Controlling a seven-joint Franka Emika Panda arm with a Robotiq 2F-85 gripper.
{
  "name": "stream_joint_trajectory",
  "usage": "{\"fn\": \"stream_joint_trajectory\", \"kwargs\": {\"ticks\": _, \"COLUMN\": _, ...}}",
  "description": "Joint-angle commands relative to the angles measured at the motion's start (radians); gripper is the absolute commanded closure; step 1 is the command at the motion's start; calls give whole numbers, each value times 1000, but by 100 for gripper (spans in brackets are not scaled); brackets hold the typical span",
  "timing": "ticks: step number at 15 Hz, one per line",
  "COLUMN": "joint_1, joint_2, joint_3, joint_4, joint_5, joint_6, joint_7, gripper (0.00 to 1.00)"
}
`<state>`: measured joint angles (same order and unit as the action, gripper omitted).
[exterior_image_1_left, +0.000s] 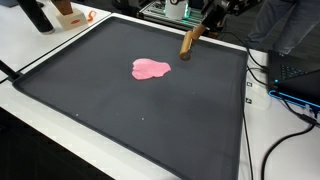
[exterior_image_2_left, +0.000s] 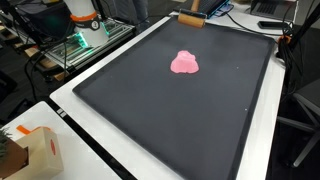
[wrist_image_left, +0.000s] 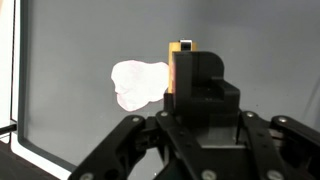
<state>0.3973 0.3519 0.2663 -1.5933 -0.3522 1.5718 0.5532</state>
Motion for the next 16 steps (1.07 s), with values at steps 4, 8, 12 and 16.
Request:
{"fn": "stream_joint_trajectory", "kwargs": {"ticks": 4, "joint_1": 74, "joint_2": 118, "joint_3": -74, "joint_4": 142, "joint_5": -31, "joint_6": -71, "joint_7": 122, "gripper": 77}}
{"fn": "stream_joint_trajectory", "kwargs": {"ticks": 8, "joint_1": 96, "joint_2": 152, "joint_3": -101, "joint_4": 179, "joint_5": -35, "joint_6": -87, "joint_7": 185, "gripper": 77}}
{"fn": "stream_joint_trajectory", "kwargs": {"ticks": 12, "joint_1": 113, "joint_2": 178, "joint_3": -118, "joint_4": 205, "joint_5": -37, "joint_6": -101, "joint_7": 244, "gripper": 77}}
{"fn": "stream_joint_trajectory", "kwargs": {"ticks": 16, "joint_1": 129, "joint_2": 204, "joint_3": -131, "joint_4": 227, "joint_5": -47, "joint_6": -114, "joint_7": 298, "gripper": 77}}
